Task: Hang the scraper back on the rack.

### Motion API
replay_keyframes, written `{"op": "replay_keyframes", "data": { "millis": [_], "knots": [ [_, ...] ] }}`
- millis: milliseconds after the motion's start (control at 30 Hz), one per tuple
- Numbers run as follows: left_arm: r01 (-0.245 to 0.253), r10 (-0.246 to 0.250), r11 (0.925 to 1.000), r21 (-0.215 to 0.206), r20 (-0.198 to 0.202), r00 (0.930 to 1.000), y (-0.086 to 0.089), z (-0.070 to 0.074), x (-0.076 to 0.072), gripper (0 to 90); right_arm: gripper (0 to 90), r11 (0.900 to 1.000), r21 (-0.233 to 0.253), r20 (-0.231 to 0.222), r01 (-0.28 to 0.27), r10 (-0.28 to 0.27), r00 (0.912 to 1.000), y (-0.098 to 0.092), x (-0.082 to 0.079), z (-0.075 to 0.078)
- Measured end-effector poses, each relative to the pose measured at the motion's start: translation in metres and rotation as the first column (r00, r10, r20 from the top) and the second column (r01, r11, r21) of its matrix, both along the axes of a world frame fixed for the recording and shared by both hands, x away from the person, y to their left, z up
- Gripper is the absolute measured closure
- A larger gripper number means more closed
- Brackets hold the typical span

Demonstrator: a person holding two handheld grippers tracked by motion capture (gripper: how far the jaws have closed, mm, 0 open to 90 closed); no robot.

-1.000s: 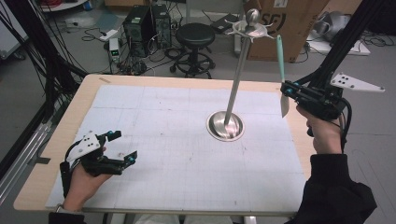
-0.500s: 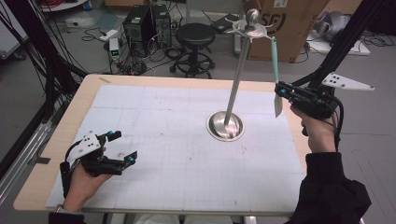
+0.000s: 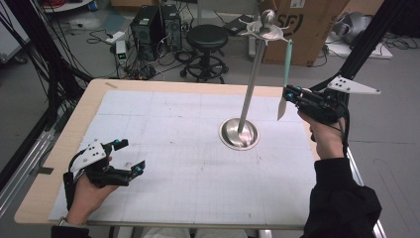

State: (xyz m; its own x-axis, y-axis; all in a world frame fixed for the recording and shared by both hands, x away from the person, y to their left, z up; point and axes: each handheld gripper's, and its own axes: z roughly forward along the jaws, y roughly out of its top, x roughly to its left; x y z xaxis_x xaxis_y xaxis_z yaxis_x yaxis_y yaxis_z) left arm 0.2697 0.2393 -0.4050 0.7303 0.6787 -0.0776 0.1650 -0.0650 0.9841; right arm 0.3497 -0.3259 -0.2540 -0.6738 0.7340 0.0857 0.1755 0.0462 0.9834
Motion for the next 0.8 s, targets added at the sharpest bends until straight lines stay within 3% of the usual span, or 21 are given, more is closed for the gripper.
{"op": "replay_keyframes", "data": {
  "millis": [167,267,367,500,633,700,800],
  "knots": [
    [0.004,-0.004,1.0000,-0.006,0.002,1.0000,-0.001,0.000,0.001,1.7,49.1,0.999,0.007,0.019,0.049,-0.049,0.9986,-0.001,-0.008,-0.007],
    [0.007,-0.007,0.9999,-0.014,0.002,1.0000,-0.002,0.001,0.002,1.7,37.9,0.999,-0.015,0.026,0.041,-0.040,0.9989,0.000,-0.018,-0.016],
    [0.007,-0.006,0.9997,-0.023,0.004,1.0000,-0.002,0.001,0.003,1.7,28.1,0.999,-0.049,0.004,0.006,-0.005,1.0000,0.004,-0.027,-0.032],
    [0.009,-0.009,0.9993,-0.038,0.010,0.9999,-0.003,0.002,0.005,1.7,14.9,0.994,-0.104,-0.057,-0.036,0.030,0.9979,0.010,-0.034,-0.060],
    [0.017,-0.016,0.9986,-0.050,0.022,0.9996,-0.005,0.003,0.006,1.7,9.2,0.991,-0.127,-0.076,-0.049,0.040,0.9963,0.016,-0.042,-0.081],
    [0.029,-0.028,0.9981,-0.054,0.033,0.9991,-0.005,0.003,0.007,1.7,0.3,0.992,-0.118,-0.072,-0.041,0.033,0.9969,0.018,-0.046,-0.089],
    [0.045,-0.042,0.9965,-0.071,0.047,0.9980,-0.005,0.004,0.007,1.7,0.3,0.993,-0.104,-0.073,-0.052,0.045,0.9963,0.021,-0.051,-0.102]
  ]
}}
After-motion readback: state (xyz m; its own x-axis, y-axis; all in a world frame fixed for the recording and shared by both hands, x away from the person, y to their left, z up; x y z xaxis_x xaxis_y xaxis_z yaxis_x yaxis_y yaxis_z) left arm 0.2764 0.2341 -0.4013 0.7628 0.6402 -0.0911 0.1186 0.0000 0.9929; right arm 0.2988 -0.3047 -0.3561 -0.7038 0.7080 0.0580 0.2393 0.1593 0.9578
